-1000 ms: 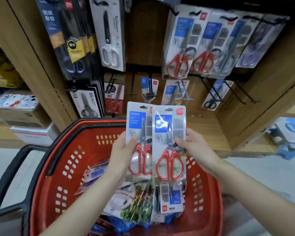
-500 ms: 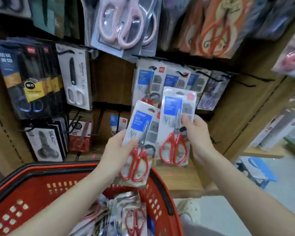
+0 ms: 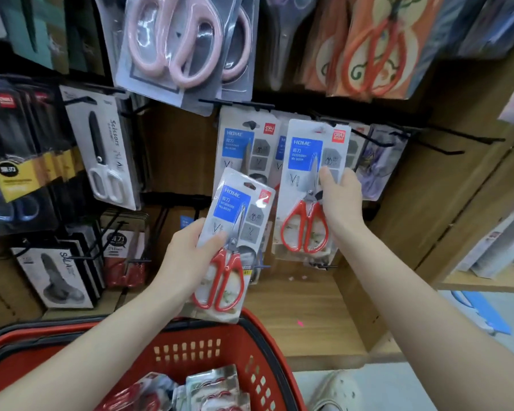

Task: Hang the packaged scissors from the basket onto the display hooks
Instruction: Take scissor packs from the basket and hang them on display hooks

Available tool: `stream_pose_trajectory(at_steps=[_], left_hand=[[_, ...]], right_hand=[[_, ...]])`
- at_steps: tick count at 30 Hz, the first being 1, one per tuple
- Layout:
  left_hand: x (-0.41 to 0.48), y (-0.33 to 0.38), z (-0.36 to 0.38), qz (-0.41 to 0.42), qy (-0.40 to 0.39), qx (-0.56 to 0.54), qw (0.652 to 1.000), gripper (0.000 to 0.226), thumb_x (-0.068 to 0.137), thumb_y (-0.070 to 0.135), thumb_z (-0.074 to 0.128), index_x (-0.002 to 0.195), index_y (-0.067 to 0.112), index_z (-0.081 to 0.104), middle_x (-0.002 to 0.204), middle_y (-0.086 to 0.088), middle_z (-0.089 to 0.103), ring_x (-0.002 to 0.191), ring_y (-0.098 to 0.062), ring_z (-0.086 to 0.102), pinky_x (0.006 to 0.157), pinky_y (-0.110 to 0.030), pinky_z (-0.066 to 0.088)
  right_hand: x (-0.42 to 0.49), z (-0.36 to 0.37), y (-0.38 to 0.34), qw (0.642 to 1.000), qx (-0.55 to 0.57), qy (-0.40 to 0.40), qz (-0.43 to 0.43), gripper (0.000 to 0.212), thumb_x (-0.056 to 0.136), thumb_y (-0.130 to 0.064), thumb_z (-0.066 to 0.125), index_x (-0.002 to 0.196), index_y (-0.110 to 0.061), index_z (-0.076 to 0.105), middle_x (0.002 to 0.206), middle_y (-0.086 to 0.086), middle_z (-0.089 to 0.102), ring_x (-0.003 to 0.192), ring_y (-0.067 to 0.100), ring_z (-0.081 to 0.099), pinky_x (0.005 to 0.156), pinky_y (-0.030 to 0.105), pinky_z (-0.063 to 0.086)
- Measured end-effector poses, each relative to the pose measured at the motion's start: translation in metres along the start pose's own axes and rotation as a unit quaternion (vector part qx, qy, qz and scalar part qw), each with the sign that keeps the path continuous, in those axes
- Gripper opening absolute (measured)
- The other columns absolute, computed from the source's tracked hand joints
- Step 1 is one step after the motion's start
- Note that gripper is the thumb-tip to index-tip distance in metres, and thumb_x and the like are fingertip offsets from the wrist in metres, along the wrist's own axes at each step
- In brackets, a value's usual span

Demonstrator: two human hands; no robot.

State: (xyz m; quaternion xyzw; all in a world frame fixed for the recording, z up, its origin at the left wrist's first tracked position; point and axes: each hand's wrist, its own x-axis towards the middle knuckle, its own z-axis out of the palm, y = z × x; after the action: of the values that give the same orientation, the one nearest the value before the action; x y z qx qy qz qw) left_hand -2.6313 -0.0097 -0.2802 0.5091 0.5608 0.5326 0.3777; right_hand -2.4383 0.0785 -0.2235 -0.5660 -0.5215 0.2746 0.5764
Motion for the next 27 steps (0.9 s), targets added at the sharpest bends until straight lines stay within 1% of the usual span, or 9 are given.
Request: stream_pose_trajectory(at_steps=[12, 14, 16, 18, 20, 22, 24, 26, 27], left_hand=[[0.005, -0.007, 0.005, -0.022, 0.003, -0.023, 0.999, 0.013, 0.094, 0.021, 0.056, 0.1, 0.023, 0.067, 0.088, 0.004, 0.074, 0.078, -0.009, 0.071, 0.066, -0.025, 0.052], [0.006, -0.005, 0.005, -0.023, 0.001, -0.024, 0.999, 0.012, 0.094, 0.022, 0.056, 0.101, 0.022, 0.066, 0.089, 0.002, 0.074, 0.077, -0.011, 0.071, 0.064, -0.026, 0.052], [0.008, -0.003, 0.006, -0.012, 0.015, -0.018, 1.0, 0.011, 0.094, 0.021, 0.055, 0.099, 0.024, 0.064, 0.092, 0.0, 0.073, 0.082, -0.015, 0.071, 0.068, -0.03, 0.054], [0.011, 0.001, 0.006, 0.012, 0.047, -0.005, 0.999, 0.017, 0.094, 0.016, 0.055, 0.099, 0.032, 0.058, 0.099, 0.002, 0.069, 0.091, -0.016, 0.067, 0.078, -0.035, 0.054], [0.011, 0.008, 0.005, 0.041, 0.053, -0.021, 0.998, 0.036, 0.093, 0.014, 0.055, 0.116, 0.041, 0.048, 0.108, 0.009, 0.066, 0.097, -0.008, 0.065, 0.084, -0.035, 0.053], [0.009, 0.014, 0.004, 0.078, 0.036, -0.023, 0.996, 0.058, 0.094, 0.012, 0.054, 0.137, 0.044, 0.033, 0.116, 0.025, 0.058, 0.099, 0.01, 0.059, 0.084, -0.02, 0.049], [0.007, 0.019, 0.006, 0.106, 0.027, -0.001, 0.994, 0.064, 0.096, 0.003, 0.047, 0.143, 0.041, 0.027, 0.122, 0.04, 0.038, 0.079, 0.031, 0.048, 0.069, 0.0, 0.041], [0.006, 0.025, 0.007, 0.107, 0.021, 0.011, 0.994, 0.055, 0.097, 0.001, 0.044, 0.138, 0.038, 0.039, 0.127, 0.033, 0.037, 0.057, 0.025, 0.046, 0.052, 0.004, 0.036], [0.007, 0.026, 0.008, 0.11, 0.015, 0.011, 0.994, 0.047, 0.097, 0.003, 0.045, 0.132, 0.035, 0.048, 0.128, 0.024, 0.047, 0.062, 0.02, 0.05, 0.053, 0.002, 0.039]], right_hand=[[-0.001, 0.0, 0.008, 1.0, -0.013, 0.018, -0.022, 0.005, 0.097, -0.029, 0.047, 0.097, -0.023, 0.047, 0.107, 0.001, 0.061, 0.098, 0.02, 0.062, 0.084, 0.048, 0.054], [-0.005, -0.001, 0.005, 0.999, -0.017, 0.022, -0.034, 0.01, 0.097, -0.028, 0.046, 0.098, -0.019, 0.049, 0.104, 0.001, 0.06, 0.094, 0.017, 0.061, 0.081, 0.04, 0.054], [-0.014, -0.004, 0.002, 0.998, -0.016, 0.016, -0.058, 0.017, 0.098, -0.026, 0.045, 0.099, -0.01, 0.05, 0.098, 0.002, 0.059, 0.084, 0.014, 0.059, 0.071, 0.031, 0.051], [-0.028, -0.008, 0.004, 0.996, -0.028, -0.003, -0.081, 0.024, 0.098, -0.024, 0.046, 0.096, -0.001, 0.05, 0.09, 0.009, 0.057, 0.071, 0.017, 0.053, 0.066, 0.033, 0.046], [-0.047, -0.013, 0.013, 0.994, -0.039, -0.047, -0.088, 0.028, 0.097, -0.026, 0.047, 0.095, 0.001, 0.05, 0.09, 0.017, 0.06, 0.075, 0.026, 0.056, 0.069, 0.04, 0.047], [-0.064, -0.017, 0.024, 0.991, -0.056, -0.096, -0.079, 0.034, 0.097, -0.032, 0.047, 0.094, 0.002, 0.05, 0.092, 0.024, 0.059, 0.084, 0.036, 0.058, 0.074, 0.049, 0.047], [-0.077, -0.021, 0.032, 0.985, -0.075, -0.138, -0.071, 0.036, 0.097, -0.033, 0.046, 0.094, 0.002, 0.051, 0.093, 0.025, 0.058, 0.085, 0.034, 0.057, 0.074, 0.047, 0.047], [-0.087, -0.024, 0.035, 0.98, -0.076, -0.172, -0.059, 0.028, 0.097, -0.032, 0.047, 0.093, -0.006, 0.055, 0.09, 0.011, 0.064, 0.08, 0.015, 0.061, 0.068, 0.029, 0.049], [-0.092, -0.025, 0.035, 0.979, -0.07, -0.187, -0.05, 0.023, 0.096, -0.031, 0.047, 0.093, -0.011, 0.057, 0.089, 0.002, 0.066, 0.079, 0.007, 0.062, 0.067, 0.023, 0.049]])
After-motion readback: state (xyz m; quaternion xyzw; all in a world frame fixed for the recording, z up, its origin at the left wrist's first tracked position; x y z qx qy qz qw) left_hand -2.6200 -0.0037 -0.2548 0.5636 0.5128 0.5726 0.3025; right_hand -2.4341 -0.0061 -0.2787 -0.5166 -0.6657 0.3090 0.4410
